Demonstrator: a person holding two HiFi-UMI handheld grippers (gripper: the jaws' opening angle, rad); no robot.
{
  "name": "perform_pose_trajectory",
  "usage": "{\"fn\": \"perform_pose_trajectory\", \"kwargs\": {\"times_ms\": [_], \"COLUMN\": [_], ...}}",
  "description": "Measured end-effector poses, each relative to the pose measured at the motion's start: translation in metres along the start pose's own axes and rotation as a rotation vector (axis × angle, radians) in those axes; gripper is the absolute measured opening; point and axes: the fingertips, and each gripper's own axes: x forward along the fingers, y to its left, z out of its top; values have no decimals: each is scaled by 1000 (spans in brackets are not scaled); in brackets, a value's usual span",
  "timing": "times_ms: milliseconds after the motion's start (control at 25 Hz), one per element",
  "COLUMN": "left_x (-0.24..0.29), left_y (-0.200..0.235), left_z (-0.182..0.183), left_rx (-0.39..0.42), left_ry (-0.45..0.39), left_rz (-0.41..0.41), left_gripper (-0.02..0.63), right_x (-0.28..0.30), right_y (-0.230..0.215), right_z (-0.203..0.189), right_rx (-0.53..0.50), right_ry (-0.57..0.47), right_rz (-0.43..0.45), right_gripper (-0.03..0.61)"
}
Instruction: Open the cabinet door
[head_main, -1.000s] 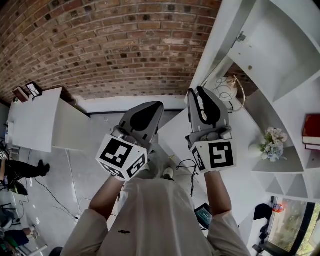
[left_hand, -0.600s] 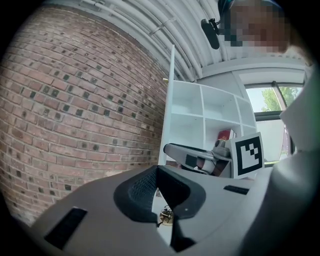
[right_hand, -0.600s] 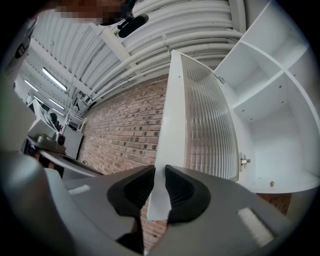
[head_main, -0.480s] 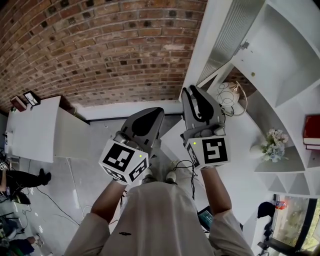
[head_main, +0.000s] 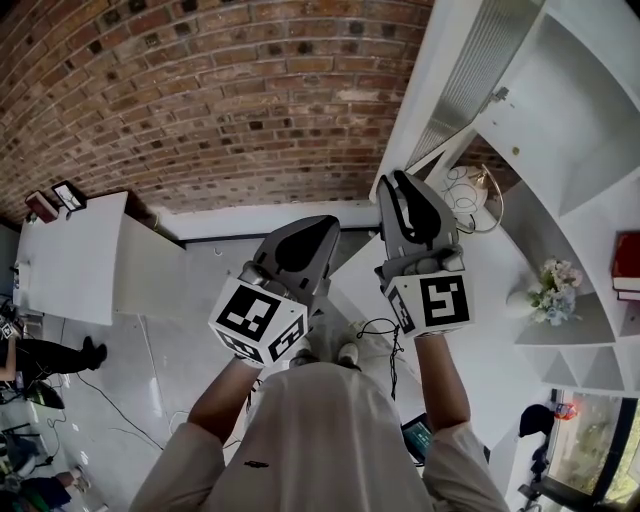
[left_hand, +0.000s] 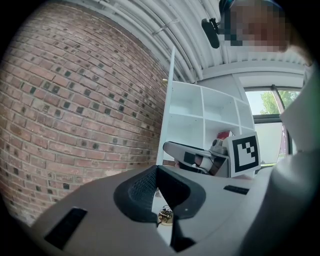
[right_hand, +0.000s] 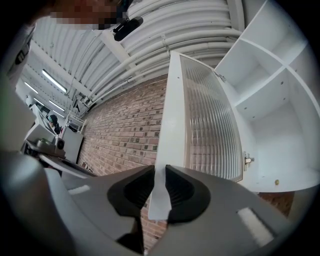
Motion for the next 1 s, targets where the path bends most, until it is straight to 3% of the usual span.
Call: {"fn": "perform_pose_trajectory", "kwargs": {"times_ms": [240,1000], "left_x": [1,14], "left_y": [-8,-42], "left_z": [2,2], "left_rx": [-1,23], "left_ry": [-6,-7], "left_rz": [-23,-94], "left_gripper": [8,8], "right_x": [-21,-127], "right_y": [-12,-87], "right_z": [16,18], "right_rx": [-14,-24], "right_ry": [-24,22], "right_rz": [-56,-270], "right_gripper": [32,32]}}
